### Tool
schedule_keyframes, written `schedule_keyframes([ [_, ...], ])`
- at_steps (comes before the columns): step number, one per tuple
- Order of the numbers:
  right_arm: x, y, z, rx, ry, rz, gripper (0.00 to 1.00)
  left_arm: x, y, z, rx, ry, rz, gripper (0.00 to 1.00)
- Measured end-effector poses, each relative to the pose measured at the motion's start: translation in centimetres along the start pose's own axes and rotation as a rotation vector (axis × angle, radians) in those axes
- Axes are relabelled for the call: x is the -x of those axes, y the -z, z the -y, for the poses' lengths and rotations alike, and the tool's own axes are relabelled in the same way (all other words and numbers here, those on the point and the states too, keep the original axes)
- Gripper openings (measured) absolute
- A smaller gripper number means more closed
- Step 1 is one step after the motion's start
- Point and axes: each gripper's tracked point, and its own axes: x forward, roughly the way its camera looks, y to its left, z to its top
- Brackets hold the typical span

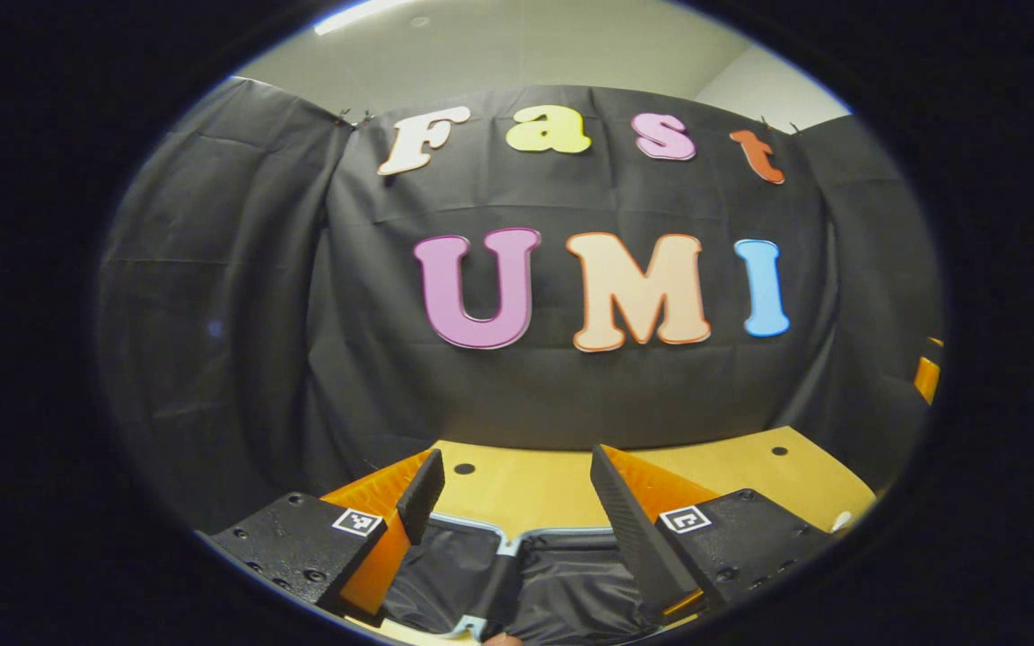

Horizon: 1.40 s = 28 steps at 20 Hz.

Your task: First open the suitcase, pack the skin care products into it, and then close the suitcase.

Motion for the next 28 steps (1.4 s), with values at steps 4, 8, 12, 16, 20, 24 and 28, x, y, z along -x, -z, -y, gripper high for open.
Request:
schedule_keyframes([
  [4,0.6,0.7,2.1,-0.002,0.003,-0.012,0.99,0.5,1.4,5.7,0.02,0.095,-0.021,0.96],
  [8,1.4,1.4,3.8,0.0,0.009,-0.029,0.99,1.0,3.6,11.3,0.057,0.186,-0.066,0.96],
  [12,2.4,2.0,5.5,0.009,0.017,-0.045,1.0,1.2,6.4,16.5,0.079,0.275,-0.123,0.96],
  [16,3.5,2.2,7.2,0.013,0.032,-0.056,0.99,2.1,9.3,20.7,0.105,0.343,-0.185,0.94],
  [20,4.6,2.8,8.5,0.035,0.041,-0.071,0.99,3.0,13.1,23.5,0.081,0.384,-0.258,0.95],
  [24,5.6,3.3,9.4,0.048,0.049,-0.088,0.99,4.2,17.0,25.8,0.088,0.426,-0.341,0.95],
  [28,6.2,3.1,10.3,0.053,0.06,-0.087,0.99,4.9,21.0,26.7,0.084,0.437,-0.43,0.96],
])
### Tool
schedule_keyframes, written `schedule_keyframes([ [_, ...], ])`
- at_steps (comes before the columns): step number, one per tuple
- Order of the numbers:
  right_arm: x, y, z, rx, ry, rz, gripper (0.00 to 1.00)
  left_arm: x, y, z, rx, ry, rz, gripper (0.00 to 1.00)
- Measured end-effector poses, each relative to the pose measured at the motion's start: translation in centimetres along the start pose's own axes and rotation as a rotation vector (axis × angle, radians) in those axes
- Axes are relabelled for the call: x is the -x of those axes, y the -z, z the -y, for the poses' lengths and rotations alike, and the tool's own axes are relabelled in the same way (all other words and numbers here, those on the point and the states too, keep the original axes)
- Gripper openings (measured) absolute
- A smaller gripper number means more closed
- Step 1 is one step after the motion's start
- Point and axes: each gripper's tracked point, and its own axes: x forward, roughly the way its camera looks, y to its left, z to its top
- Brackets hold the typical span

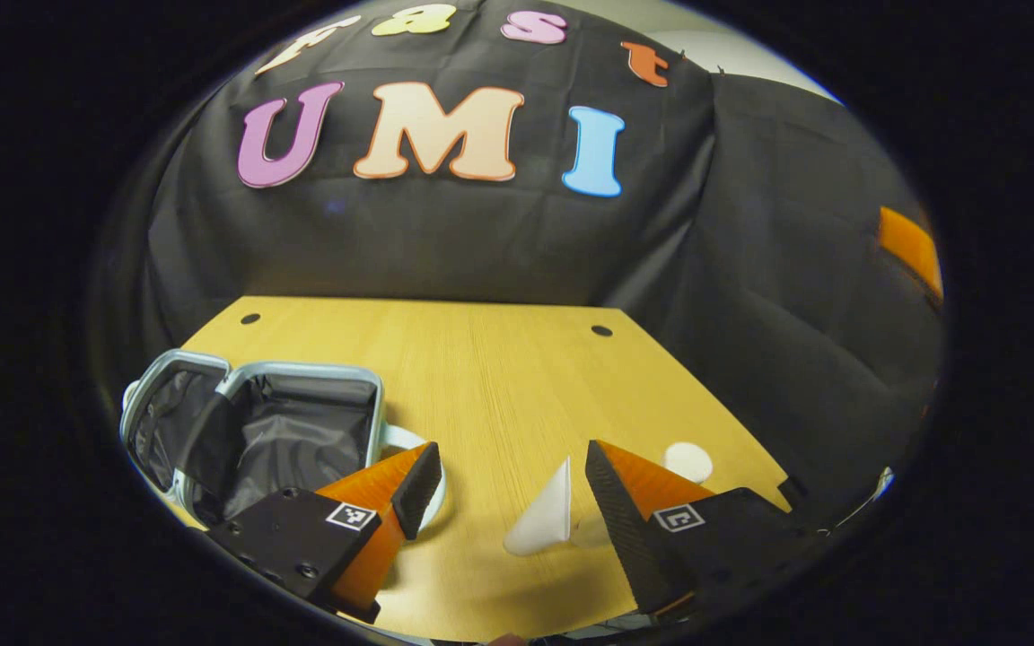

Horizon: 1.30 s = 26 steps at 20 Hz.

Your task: First open the suitcase, pack the skin care products into it, and then close the suitcase.

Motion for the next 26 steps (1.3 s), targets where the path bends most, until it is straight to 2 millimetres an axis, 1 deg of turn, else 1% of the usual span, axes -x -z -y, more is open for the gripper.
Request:
schedule_keyframes([
  [3,0.3,0.5,0.2,0.01,0.001,-0.015,0.99,-0.9,2.6,0.1,0.0,0.001,-0.054,0.96],
  [7,0.7,0.8,-0.1,0.021,0.001,-0.028,0.99,-2.1,6.2,0.9,-0.003,0.021,-0.124,0.94],
  [8,0.7,0.9,-0.2,0.022,-0.001,-0.029,0.99,-2.6,7.0,0.7,-0.008,0.027,-0.136,0.94],
  [9,0.7,0.9,-0.5,0.024,-0.002,-0.03,0.99,-3.0,7.4,0.8,-0.013,0.035,-0.14,0.88],
  [10,0.7,0.9,-0.7,0.025,-0.006,-0.031,0.99,-3.2,7.7,1.1,-0.019,0.045,-0.141,0.74],
  [11,0.6,1.0,-1.0,0.026,-0.009,-0.034,0.99,-3.4,7.9,1.0,-0.028,0.037,-0.141,0.61],
  [12,0.6,1.1,-1.4,0.026,-0.014,-0.035,0.99,-3.4,7.6,0.5,-0.049,0.025,-0.136,0.48],
  [13,0.5,1.3,-1.8,0.024,-0.021,-0.035,0.99,-3.2,7.8,0.6,-0.058,0.033,-0.147,0.34],
  [14,0.4,1.6,-2.2,0.021,-0.027,-0.036,0.99,-3.0,7.8,1.0,-0.056,0.046,-0.15,0.32],
  [16,-0.1,2.4,-3.2,0.015,-0.045,-0.046,0.98,-2.2,6.3,1.2,-0.062,0.063,-0.134,0.28],
  [19,-1.3,4.8,-5.3,-0.002,-0.079,-0.087,0.99,-0.6,3.7,0.0,-0.09,0.05,-0.104,0.28],
  [20,-1.7,5.6,-6.0,-0.007,-0.09,-0.1,0.99,0.0,2.8,-0.6,-0.091,0.042,-0.094,0.24],
  [21,-2.0,6.4,-6.6,-0.013,-0.102,-0.115,0.99,0.6,1.9,-1.3,-0.086,0.037,-0.085,0.28],
  [22,-2.3,7.4,-7.4,-0.018,-0.114,-0.13,0.99,1.2,1.2,-1.9,-0.076,0.028,-0.077,0.28],
  [23,-2.6,8.4,-8.1,-0.023,-0.125,-0.146,0.99,1.7,0.5,-2.6,-0.068,0.015,-0.068,0.31],
  [24,-2.9,9.4,-8.8,-0.027,-0.136,-0.164,0.99,2.3,-0.1,-3.4,-0.063,-0.002,-0.064,0.28],
  [25,-3.0,10.2,-9.4,-0.032,-0.147,-0.177,1.0,2.8,-0.6,-4.2,-0.059,-0.015,-0.059,0.28],
  [26,-3.1,11.0,-9.8,-0.035,-0.153,-0.19,0.99,3.3,-1.2,-4.9,-0.055,-0.027,-0.055,0.28],
])
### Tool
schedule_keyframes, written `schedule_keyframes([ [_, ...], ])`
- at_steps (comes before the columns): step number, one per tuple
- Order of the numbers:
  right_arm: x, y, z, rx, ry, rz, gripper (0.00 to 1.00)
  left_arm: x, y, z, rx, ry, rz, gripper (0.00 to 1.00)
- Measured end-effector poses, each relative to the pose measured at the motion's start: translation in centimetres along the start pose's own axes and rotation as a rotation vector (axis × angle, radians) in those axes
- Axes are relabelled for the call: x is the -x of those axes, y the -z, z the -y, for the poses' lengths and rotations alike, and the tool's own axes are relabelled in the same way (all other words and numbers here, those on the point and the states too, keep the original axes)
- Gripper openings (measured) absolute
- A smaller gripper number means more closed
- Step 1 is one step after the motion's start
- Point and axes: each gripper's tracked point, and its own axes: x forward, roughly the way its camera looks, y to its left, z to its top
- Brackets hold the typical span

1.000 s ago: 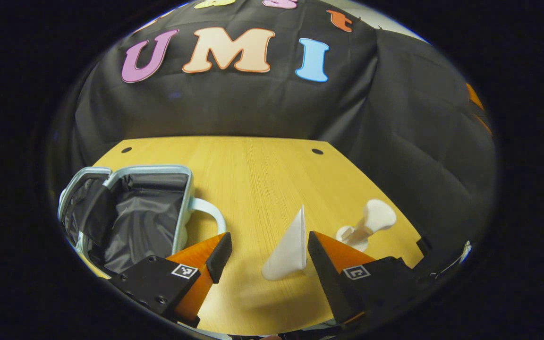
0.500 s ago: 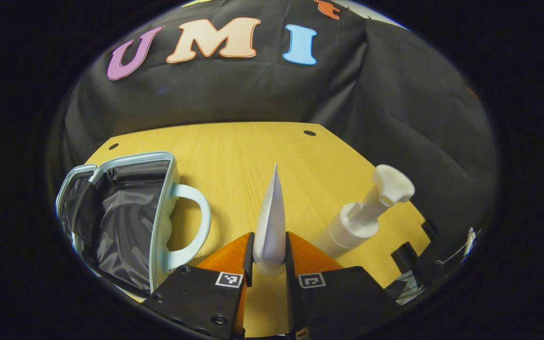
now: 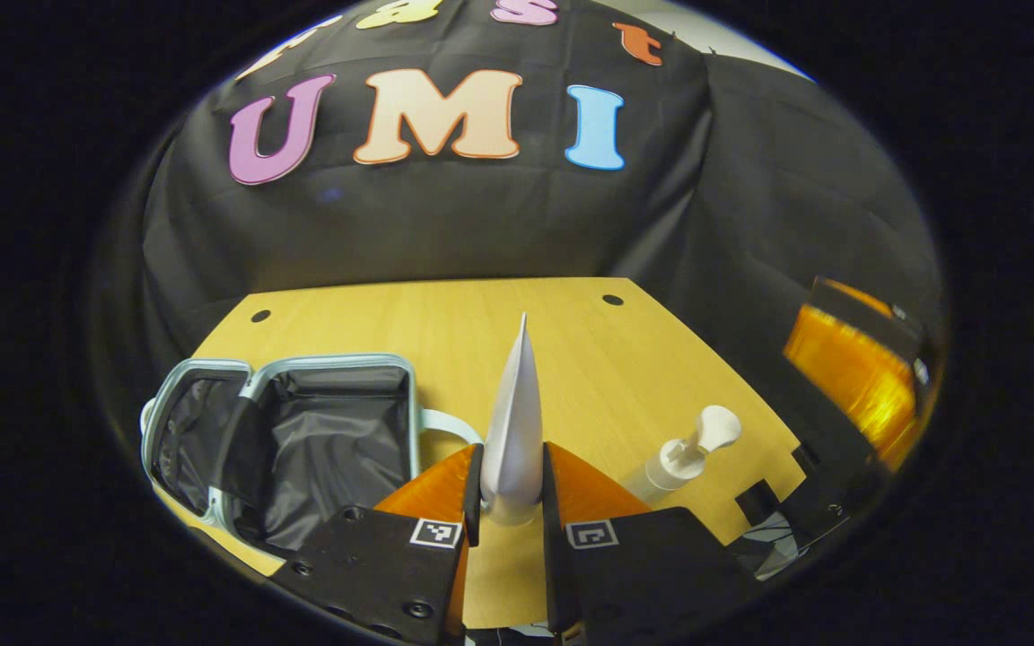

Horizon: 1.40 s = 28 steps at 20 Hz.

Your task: First open the suitcase, pack the skin care products into it, and then close the suitcase.

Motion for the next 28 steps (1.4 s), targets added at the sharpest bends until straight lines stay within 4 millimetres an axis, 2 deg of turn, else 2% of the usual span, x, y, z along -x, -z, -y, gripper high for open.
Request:
schedule_keyframes([
  [4,-1.5,3.6,-1.1,-0.002,-0.015,-0.064,0.99,2.1,-0.8,-2.3,0.019,-0.05,0.004,0.28],
  [7,-2.2,6.6,-1.4,0.004,-0.017,-0.131,0.99,3.1,-1.6,-3.2,0.041,-0.067,0.021,0.28],
  [14,-2.6,6.6,-2.5,-0.031,-0.057,-0.09,0.99,4.5,-2.3,-4.7,0.051,-0.108,0.033,0.28],
  [22,-3.6,14.0,-2.1,0.001,-0.073,-0.24,0.99,5.2,-1.9,-5.3,0.044,-0.16,0.017,0.28],
  [25,-3.6,16.2,-1.6,-0.004,-0.083,-0.279,0.99,5.5,-2.1,-5.4,0.039,-0.18,0.019,0.28],
  [28,-3.5,18.1,-2.3,-0.032,-0.131,-0.324,0.98,6.0,-1.7,-6.5,0.046,-0.219,0.006,0.28],
])
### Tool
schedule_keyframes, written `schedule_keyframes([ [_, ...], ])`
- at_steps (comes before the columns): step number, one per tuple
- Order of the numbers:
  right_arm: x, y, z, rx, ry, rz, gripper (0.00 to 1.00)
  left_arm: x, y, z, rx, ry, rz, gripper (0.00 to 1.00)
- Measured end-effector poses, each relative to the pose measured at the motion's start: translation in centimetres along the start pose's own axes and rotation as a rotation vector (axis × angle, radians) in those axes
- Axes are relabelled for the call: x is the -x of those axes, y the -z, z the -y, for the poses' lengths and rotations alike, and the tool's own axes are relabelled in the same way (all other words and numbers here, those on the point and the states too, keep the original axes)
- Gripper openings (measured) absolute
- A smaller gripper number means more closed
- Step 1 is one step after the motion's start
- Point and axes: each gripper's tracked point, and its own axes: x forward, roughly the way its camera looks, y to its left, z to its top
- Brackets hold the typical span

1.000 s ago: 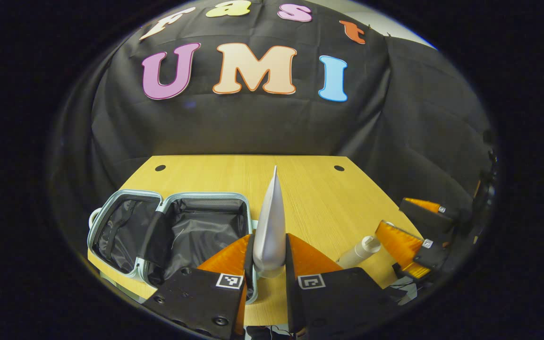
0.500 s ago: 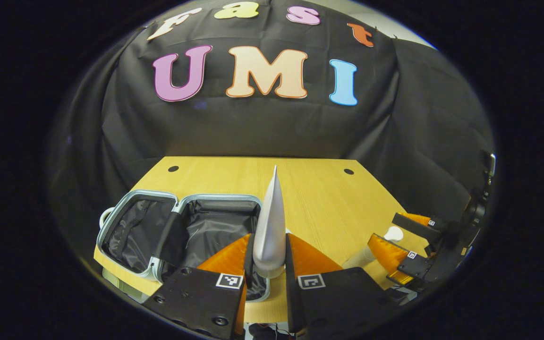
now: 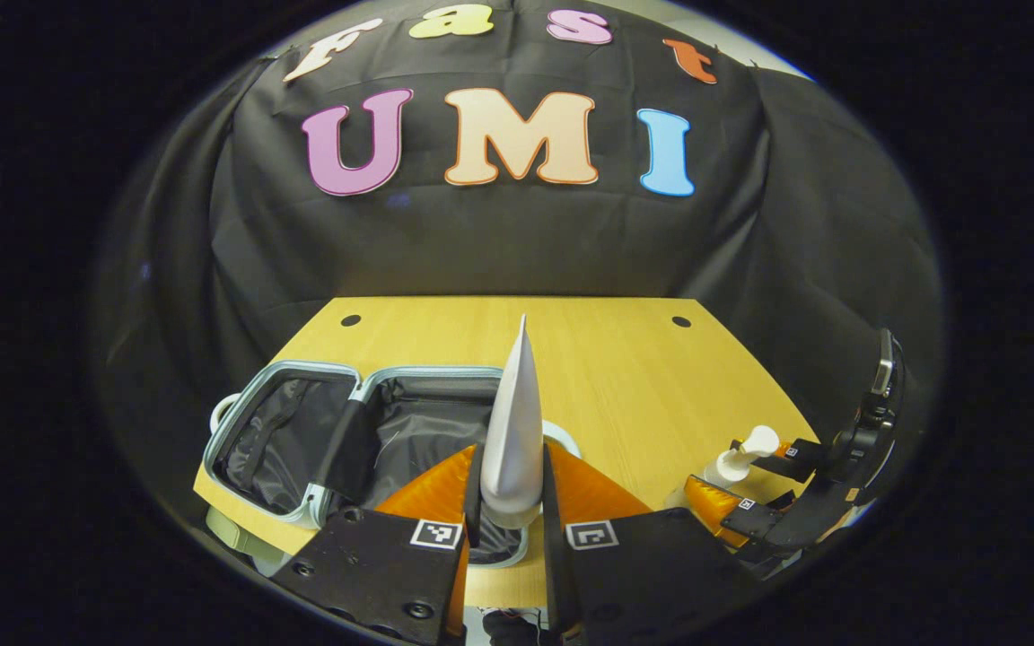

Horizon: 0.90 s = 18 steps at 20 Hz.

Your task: First open the suitcase, pack the skin care products into it, and then close the suitcase.

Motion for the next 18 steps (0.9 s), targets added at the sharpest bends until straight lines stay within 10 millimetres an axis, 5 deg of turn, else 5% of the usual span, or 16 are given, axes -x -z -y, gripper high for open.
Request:
schedule_keyframes([
  [3,-0.3,0.8,0.2,-0.005,-0.024,-0.006,0.86,0.3,0.5,-2.0,0.003,-0.054,-0.016,0.28],
  [6,0.0,1.0,-0.6,0.028,-0.068,-0.009,0.58,0.1,1.4,-4.7,0.0,-0.11,-0.049,0.28],
  [8,0.3,0.4,-0.5,0.048,-0.064,-0.022,0.59,-0.3,2.6,-6.3,0.005,-0.12,-0.098,0.28],
  [14,2.0,-5.5,-1.8,-0.038,-0.017,0.039,0.57,-4.0,6.2,-11.7,-0.046,-0.124,-0.294,0.28],
  [18,2.8,-7.6,-3.2,-0.058,0.014,0.061,0.59,-6.9,9.7,-12.9,-0.043,-0.087,-0.429,0.28],
])
